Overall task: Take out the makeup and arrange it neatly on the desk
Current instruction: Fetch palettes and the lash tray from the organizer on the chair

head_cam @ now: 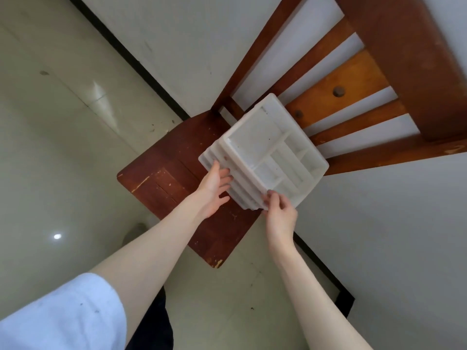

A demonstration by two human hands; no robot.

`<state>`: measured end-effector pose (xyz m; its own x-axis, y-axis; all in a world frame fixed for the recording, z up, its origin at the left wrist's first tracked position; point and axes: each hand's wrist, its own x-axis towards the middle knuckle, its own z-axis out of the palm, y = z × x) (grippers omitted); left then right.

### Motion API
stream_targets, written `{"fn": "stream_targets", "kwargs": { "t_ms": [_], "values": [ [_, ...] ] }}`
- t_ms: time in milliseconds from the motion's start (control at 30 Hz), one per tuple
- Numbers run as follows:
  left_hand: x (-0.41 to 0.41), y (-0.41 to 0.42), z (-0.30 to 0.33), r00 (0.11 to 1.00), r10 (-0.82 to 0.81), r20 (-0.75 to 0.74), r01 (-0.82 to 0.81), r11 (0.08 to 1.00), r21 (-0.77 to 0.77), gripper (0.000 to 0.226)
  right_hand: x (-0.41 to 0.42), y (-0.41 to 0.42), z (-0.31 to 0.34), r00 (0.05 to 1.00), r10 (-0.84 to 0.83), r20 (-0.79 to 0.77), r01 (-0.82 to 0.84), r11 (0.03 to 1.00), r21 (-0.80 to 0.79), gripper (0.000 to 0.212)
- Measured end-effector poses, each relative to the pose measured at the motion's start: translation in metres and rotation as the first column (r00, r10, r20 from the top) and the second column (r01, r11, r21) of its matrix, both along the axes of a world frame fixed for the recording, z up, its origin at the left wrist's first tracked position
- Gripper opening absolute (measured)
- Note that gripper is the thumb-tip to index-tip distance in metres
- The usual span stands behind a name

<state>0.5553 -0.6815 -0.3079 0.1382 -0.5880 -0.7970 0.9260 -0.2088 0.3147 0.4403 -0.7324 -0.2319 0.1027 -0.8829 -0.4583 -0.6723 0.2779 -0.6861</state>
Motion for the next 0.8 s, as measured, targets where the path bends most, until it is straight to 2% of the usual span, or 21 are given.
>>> {"fn": "stream_targets", "kwargs": {
  "t_ms": [33, 67, 100, 133, 167, 233, 367, 567, 800],
  "values": [
    [-0.001, 0.002, -0.006, 1.000, 0.006, 0.001, -0.006, 1.000, 0.017, 0.062, -0.002, -0.003, -0.001, 0.956, 0.232, -0.180, -0.265, 0.946, -0.186, 0.029],
    [-0.002, 0.003, -0.011, 1.000, 0.014, 0.000, -0.014, 0.999, 0.030, 0.062, -0.003, -0.009, -0.002, 0.829, 0.415, -0.376, -0.528, 0.802, -0.280, 0.036],
    [-0.003, 0.002, -0.016, 1.000, 0.025, -0.006, -0.024, 0.999, 0.034, 0.062, -0.001, -0.016, -0.005, 0.658, 0.515, -0.549, -0.724, 0.633, -0.274, 0.044],
    [-0.004, 0.000, -0.021, 0.999, 0.038, -0.022, -0.037, 0.999, 0.034, 0.061, 0.002, -0.023, -0.009, 0.499, 0.551, -0.669, -0.836, 0.509, -0.205, 0.051],
    [-0.005, -0.003, -0.026, 0.998, 0.052, -0.046, -0.050, 0.998, 0.035, 0.061, 0.006, -0.028, -0.013, 0.384, 0.557, -0.736, -0.887, 0.443, -0.127, 0.056],
    [-0.008, -0.010, -0.035, 0.992, 0.082, -0.100, -0.079, 0.996, 0.039, 0.058, 0.007, -0.032, -0.025, 0.280, 0.548, -0.788, -0.914, 0.403, -0.045, 0.061],
    [-0.013, -0.028, -0.047, 0.968, 0.170, -0.186, -0.168, 0.985, 0.025, 0.037, 0.000, -0.036, -0.038, 0.264, 0.516, -0.815, -0.926, 0.372, -0.065, 0.057],
    [-0.017, -0.031, -0.054, 0.960, 0.216, -0.177, -0.220, 0.975, -0.008, 0.019, -0.003, -0.039, -0.043, 0.314, 0.518, -0.795, -0.927, 0.347, -0.140, 0.065],
    [-0.021, -0.016, -0.068, 0.970, 0.199, -0.140, -0.200, 0.980, 0.004, 0.029, -0.006, -0.039, -0.047, 0.319, 0.505, -0.802, -0.929, 0.334, -0.159, 0.082]
  ]
}}
